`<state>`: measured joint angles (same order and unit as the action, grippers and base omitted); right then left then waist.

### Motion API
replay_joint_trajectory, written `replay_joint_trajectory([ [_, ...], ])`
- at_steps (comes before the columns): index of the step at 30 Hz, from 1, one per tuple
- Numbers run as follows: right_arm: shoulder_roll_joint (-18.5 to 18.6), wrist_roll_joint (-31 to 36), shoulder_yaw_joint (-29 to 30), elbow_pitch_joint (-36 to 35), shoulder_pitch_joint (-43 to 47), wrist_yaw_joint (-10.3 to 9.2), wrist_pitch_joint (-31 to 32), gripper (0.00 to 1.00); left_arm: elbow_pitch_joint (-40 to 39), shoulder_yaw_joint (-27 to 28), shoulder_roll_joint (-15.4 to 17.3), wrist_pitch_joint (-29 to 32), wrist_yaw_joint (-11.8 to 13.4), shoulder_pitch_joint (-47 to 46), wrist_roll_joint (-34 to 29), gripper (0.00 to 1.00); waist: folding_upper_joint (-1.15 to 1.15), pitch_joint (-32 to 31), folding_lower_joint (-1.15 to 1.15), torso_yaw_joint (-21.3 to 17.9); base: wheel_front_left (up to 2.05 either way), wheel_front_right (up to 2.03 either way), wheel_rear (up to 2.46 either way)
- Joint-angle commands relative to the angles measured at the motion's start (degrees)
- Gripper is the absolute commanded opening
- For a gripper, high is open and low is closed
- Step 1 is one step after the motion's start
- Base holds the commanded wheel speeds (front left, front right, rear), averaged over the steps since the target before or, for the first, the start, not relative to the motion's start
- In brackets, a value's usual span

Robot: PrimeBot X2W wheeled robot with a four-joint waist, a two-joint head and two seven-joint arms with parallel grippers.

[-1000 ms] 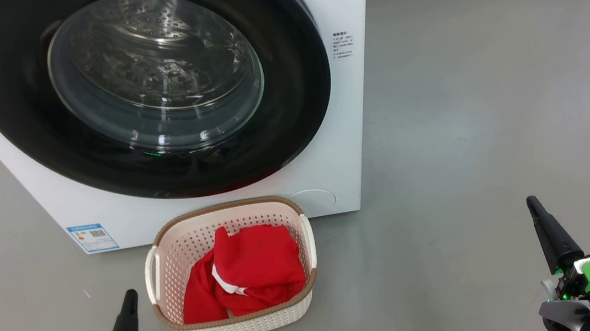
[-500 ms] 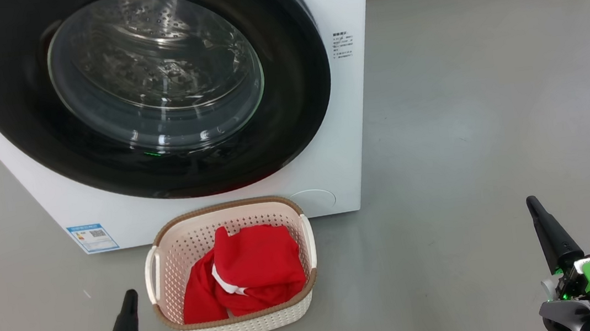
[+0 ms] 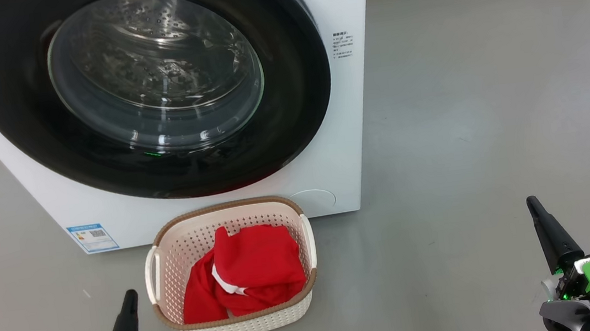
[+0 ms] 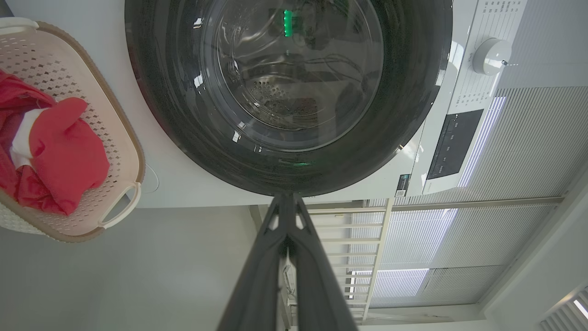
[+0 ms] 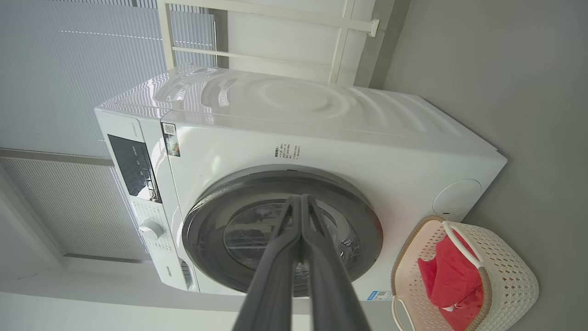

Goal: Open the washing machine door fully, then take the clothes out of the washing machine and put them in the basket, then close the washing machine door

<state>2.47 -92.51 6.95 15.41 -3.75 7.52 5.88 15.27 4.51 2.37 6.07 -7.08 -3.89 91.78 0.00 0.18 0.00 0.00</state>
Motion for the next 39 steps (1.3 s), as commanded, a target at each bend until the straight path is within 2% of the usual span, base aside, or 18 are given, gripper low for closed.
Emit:
replay_joint_trajectory([
  [1,0.7,0.1,-0.8,-1.4,-2.4,-0.03,0.3,0.0,-1.2,2.0,0.5,0.4,-0.4,-2.3,0.4,0.0,0.0,0.0,0.0,0.0,0.0,0.0,0.0],
  [39,0.6,0.2,-0.6,-1.4,-2.4,-0.03,0.5,0.0,-1.2,2.0,0.5,0.4,-0.4,-2.3,0.4,0.0,0.0,0.0,0.0,0.0,0.0,0.0,0.0],
])
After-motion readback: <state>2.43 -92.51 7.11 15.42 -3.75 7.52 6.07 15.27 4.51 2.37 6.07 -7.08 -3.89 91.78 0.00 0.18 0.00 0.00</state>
